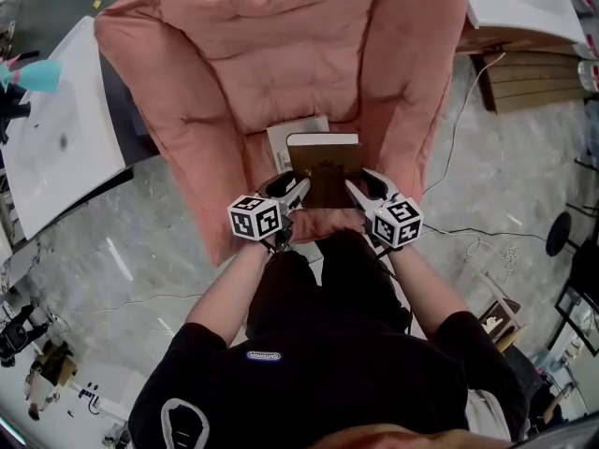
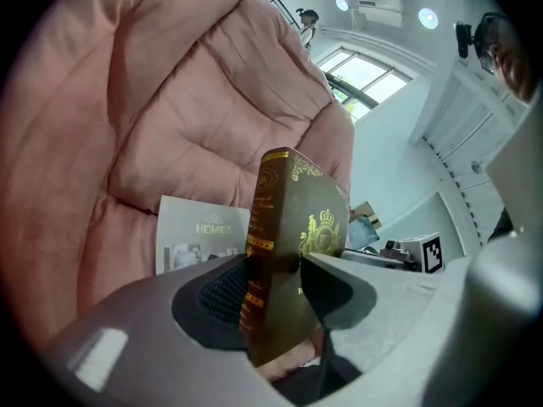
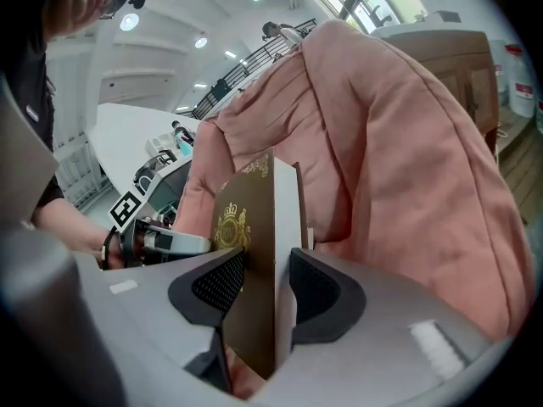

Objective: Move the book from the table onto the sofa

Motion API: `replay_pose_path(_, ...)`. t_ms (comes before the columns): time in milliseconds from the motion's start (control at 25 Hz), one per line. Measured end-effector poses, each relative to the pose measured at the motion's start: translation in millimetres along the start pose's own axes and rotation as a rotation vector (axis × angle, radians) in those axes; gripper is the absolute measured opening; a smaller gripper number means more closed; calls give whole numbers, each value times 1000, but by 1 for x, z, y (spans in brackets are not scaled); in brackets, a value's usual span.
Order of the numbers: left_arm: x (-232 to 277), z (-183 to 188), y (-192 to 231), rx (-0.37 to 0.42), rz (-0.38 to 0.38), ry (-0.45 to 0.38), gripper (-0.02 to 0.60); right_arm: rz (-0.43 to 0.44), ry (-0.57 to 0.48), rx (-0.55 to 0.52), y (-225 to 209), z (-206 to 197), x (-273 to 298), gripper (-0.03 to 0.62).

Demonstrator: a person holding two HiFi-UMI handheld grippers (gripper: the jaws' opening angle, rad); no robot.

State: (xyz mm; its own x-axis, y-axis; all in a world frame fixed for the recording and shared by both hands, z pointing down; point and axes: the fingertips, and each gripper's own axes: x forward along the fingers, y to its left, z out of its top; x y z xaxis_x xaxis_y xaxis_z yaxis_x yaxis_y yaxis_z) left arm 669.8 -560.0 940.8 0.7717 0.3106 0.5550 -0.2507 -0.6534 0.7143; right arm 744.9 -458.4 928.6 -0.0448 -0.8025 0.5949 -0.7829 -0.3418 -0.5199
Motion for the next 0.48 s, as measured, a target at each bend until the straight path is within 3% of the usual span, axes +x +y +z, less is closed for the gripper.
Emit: replay_pose_path(480, 34, 2, 44, -30, 23, 22, 193, -19, 72, 51, -32, -16, 45, 196)
